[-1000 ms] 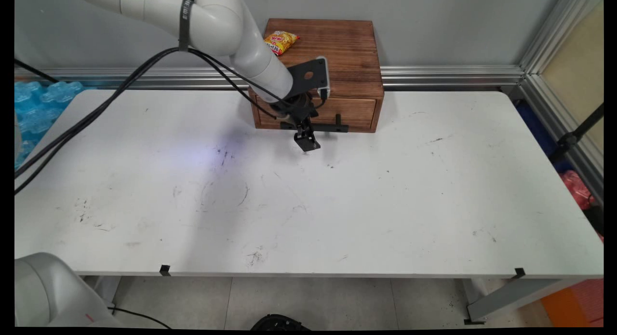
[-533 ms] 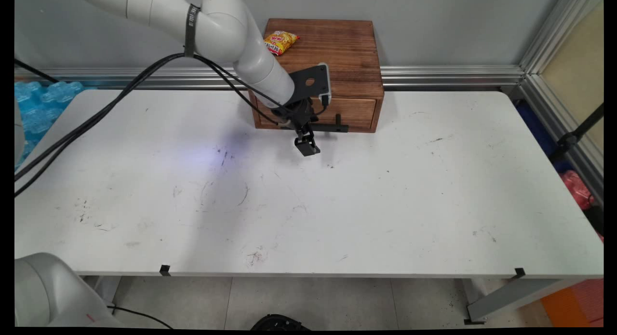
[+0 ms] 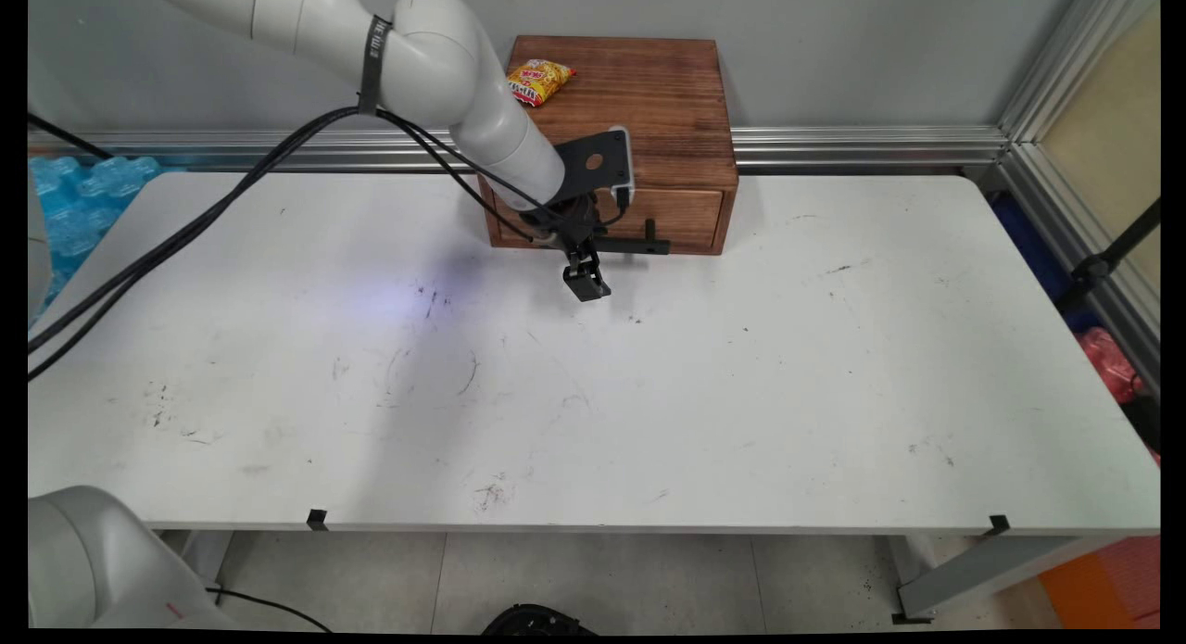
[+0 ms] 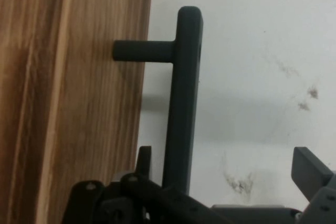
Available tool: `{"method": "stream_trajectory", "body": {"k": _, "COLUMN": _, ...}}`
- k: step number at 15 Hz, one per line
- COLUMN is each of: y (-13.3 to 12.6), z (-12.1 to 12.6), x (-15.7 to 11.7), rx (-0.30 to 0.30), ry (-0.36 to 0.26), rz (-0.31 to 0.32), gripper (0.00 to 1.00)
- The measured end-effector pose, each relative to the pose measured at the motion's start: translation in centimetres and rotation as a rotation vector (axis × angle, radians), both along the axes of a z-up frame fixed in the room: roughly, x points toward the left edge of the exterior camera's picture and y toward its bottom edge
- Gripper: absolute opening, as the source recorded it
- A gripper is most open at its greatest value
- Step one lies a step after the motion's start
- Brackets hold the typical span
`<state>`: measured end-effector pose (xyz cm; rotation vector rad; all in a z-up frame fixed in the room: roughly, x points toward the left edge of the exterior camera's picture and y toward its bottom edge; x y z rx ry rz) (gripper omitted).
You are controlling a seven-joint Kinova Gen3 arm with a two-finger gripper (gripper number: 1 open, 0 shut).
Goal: Open the drawer
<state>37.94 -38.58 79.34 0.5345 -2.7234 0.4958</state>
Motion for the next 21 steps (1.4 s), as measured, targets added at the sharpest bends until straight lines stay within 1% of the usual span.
{"method": "stream_trajectory", "body": {"k": 11, "y": 0.32, "z": -0.44, "x": 0.02, "rx": 0.01, "ry": -0.007, "rz": 0.007, "gripper": 1.0}}
{"method": "stream_trajectory", "body": {"k": 21, "y": 0.91, "z": -0.7, "x": -0.45, "rx": 0.022, "ry": 0.001, "rz": 0.009, "gripper": 1.0}}
